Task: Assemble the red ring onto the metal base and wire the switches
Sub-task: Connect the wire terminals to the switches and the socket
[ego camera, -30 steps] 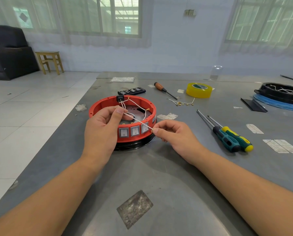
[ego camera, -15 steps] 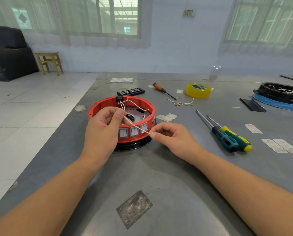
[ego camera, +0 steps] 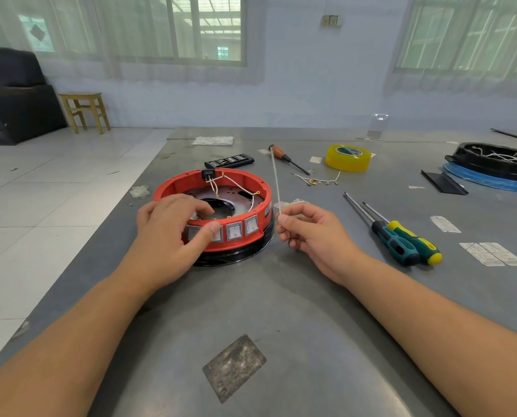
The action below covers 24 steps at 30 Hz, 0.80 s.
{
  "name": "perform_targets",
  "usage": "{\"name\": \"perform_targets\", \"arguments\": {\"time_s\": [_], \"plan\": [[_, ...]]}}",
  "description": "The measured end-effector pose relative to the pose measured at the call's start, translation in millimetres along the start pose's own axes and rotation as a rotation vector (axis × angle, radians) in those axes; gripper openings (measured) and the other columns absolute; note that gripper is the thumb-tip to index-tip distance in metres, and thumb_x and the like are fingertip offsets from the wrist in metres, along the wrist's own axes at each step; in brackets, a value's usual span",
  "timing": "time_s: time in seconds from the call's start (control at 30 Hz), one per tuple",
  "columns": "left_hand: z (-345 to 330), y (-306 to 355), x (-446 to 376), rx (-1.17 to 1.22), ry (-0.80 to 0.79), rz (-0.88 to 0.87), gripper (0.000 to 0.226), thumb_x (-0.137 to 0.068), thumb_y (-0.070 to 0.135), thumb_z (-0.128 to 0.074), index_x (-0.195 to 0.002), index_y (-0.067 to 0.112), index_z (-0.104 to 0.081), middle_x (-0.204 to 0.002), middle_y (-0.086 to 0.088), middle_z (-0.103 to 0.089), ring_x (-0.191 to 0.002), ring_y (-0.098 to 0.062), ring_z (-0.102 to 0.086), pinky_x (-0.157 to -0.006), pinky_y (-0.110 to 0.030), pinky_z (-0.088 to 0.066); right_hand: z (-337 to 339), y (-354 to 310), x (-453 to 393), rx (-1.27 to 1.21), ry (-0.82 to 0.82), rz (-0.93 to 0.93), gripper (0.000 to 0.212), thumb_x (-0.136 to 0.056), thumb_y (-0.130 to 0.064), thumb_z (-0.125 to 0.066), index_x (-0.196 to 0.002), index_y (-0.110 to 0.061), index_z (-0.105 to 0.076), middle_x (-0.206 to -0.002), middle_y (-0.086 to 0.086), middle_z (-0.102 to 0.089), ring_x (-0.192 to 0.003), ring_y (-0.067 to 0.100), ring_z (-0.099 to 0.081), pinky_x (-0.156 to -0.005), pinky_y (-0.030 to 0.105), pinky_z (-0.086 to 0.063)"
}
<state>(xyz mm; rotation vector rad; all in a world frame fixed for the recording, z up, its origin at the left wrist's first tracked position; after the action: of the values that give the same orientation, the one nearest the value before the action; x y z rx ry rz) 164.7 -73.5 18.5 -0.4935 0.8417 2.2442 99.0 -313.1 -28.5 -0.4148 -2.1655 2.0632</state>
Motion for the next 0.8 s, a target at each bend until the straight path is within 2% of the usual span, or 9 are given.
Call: {"name": "perform_targets", "arguments": {"time_s": [0.1,0.2,0.33,0.43,0.5,0.57,0.63,0.73,0.8], "plan": [[14,-24,1,0.013,0.167,0.248,0.031,-0.096,0.060,-0.043,-0.112,0.040,-0.061,-0.125,0.014,-0.057,-0.135,-0.017,-0.038,-0.105,-0.041,-0.023,1,3,-1,0.003,0.006,-0.025,0.006,-0.095,-0.010,-0.070,-0.091,-0.013,-0.071,-0.082,0.008,-0.075,-0.068,0.013,-0.067,-0.060,0.022,-0.052],[14,-50,10,0.057,0.217,0.535,0.046,-0.098,0.054,-0.056,-0.137,0.030,-0.051,-0.147,-0.003,-0.048,-0.141,-0.035,-0.033,-0.113,-0.053,-0.029,1,4,-1,0.025,0.018,-0.044,0.008,-0.097,-0.009,-0.067,-0.090,-0.012,-0.069,-0.082,0.008,-0.076,-0.068,0.013,-0.068,-0.060,0.022,-0.052],[10,-57,17,0.220,0.266,0.691,0.084,-0.095,0.052,-0.066,-0.160,0.022,-0.023,-0.166,-0.013,-0.025,-0.154,-0.039,-0.020,-0.122,-0.057,-0.024,2,5,-1,0.038,0.049,-0.055,0.010,-0.101,-0.010,-0.063,-0.092,-0.010,-0.068,-0.088,0.008,-0.077,-0.075,0.015,-0.072,-0.068,0.024,-0.058],[-7,-77,30,0.323,0.174,0.932,0.092,-0.095,0.069,-0.055,-0.163,0.016,-0.024,-0.163,-0.017,-0.037,-0.155,-0.037,-0.020,-0.120,-0.055,-0.028,1,7,-3,0.027,0.079,-0.056,0.010,-0.101,-0.011,-0.062,-0.092,-0.010,-0.067,-0.103,0.009,-0.077,-0.097,0.020,-0.075,-0.086,0.030,-0.061],[-17,-82,30,0.373,0.108,0.964,0.084,-0.095,0.074,-0.048,-0.154,0.015,-0.040,-0.150,-0.016,-0.052,-0.150,-0.035,-0.032,-0.117,-0.054,-0.036,-2,10,-4,0.013,0.075,-0.069,0.011,-0.101,-0.011,-0.062,-0.091,-0.011,-0.066,-0.103,0.002,-0.075,-0.107,0.017,-0.073,-0.091,0.029,-0.059],[-22,-82,29,0.402,0.094,0.938,0.076,-0.094,0.074,-0.047,-0.144,0.017,-0.051,-0.139,-0.013,-0.060,-0.144,-0.033,-0.041,-0.114,-0.054,-0.041,-7,11,-5,0.016,0.055,-0.073,0.015,-0.102,-0.012,-0.061,-0.088,-0.015,-0.065,-0.101,-0.003,-0.076,-0.103,0.008,-0.072,-0.087,0.024,-0.058],[-22,-81,31,0.403,0.135,0.926,0.070,-0.092,0.074,-0.048,-0.137,0.021,-0.055,-0.137,-0.012,-0.060,-0.141,-0.033,-0.044,-0.114,-0.054,-0.041,-11,11,-5,0.057,0.042,-0.055,0.019,-0.102,-0.014,-0.061,-0.084,-0.018,-0.064,-0.100,-0.003,-0.076,-0.103,0.006,-0.071,-0.089,0.024,-0.056],[-19,-73,30,0.438,0.200,0.883,0.063,-0.092,0.072,-0.050,-0.134,0.025,-0.055,-0.130,-0.005,-0.061,-0.140,-0.031,-0.045,-0.113,-0.054,-0.042,-12,10,-5,0.077,0.066,-0.023,0.021,-0.102,-0.014,-0.062,-0.082,-0.019,-0.064,-0.109,0.006,-0.076,-0.115,0.017,-0.068,-0.102,0.032,-0.052],[-16,-66,26,0.481,0.219,0.818,0.070,-0.089,0.074,-0.051,-0.139,0.026,-0.054,-0.125,0.003,-0.061,-0.142,-0.029,-0.044,-0.114,-0.053,-0.043,-8,8,-4,0.016,0.084,-0.011,0.023,-0.102,-0.012,-0.061,-0.080,-0.019,-0.064,-0.112,0.005,-0.075,-0.108,0.013,-0.071,-0.099,0.029,-0.054]]}}
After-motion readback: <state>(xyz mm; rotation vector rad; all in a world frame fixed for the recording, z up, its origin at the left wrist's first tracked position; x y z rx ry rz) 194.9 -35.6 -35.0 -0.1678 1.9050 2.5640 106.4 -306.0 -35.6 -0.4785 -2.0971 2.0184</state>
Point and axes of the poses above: each hand's wrist, its own x-axis away from the middle knuckle, its own z-axis out of the back of the hand, y = z × x, the point moved 10 cm from there along -x, towards the middle knuckle
